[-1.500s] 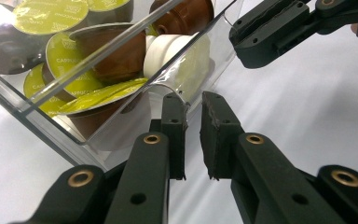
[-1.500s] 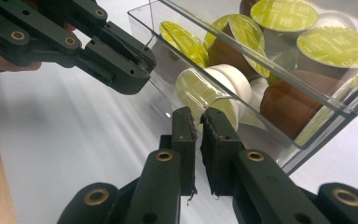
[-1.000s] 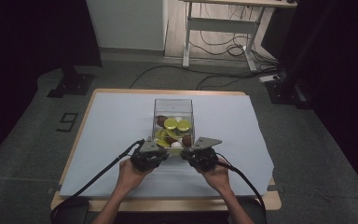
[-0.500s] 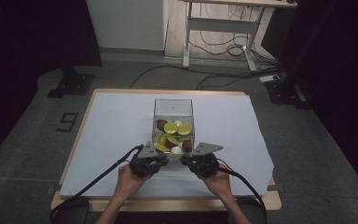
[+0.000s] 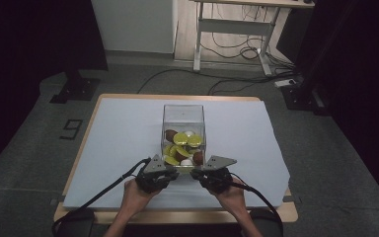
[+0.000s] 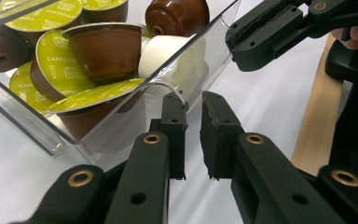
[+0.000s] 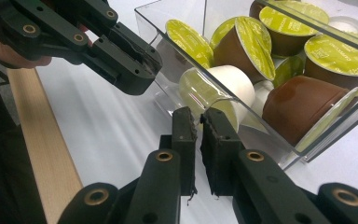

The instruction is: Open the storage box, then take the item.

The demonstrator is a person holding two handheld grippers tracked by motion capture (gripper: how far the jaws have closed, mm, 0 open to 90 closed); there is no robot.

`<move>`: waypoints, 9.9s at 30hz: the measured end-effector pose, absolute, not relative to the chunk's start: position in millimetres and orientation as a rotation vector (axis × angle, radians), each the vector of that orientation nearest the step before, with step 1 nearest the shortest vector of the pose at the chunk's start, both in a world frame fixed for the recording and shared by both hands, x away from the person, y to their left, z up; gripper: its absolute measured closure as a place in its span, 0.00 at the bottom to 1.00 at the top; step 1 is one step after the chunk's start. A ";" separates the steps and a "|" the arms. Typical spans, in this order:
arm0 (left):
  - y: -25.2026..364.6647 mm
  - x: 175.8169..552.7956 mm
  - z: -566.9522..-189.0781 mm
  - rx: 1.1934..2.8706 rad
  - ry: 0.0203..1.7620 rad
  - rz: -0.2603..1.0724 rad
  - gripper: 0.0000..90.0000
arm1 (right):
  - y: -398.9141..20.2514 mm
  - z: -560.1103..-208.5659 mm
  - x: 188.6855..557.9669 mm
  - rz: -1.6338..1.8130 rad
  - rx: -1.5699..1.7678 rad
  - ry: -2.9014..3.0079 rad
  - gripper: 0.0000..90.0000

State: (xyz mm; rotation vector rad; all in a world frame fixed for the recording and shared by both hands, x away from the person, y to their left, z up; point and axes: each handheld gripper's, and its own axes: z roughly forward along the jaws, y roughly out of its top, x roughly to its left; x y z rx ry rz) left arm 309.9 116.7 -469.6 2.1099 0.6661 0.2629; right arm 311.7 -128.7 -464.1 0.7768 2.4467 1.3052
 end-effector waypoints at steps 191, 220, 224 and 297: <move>216.5 337.0 -527.2 2.208 1.015 0.402 0.12 | -216.1 -486.7 331.2 1.071 1.038 2.416 0.15; 216.6 337.0 -527.2 2.208 1.015 0.403 0.12 | -198.1 -448.9 340.2 1.134 1.002 2.457 0.16; 216.6 337.0 -527.1 2.209 1.015 0.402 0.12 | -196.2 -445.0 343.1 1.152 1.003 2.458 0.16; 216.9 337.2 -527.2 2.208 1.015 0.398 0.12 | -96.6 -429.7 375.6 1.125 0.759 2.653 0.36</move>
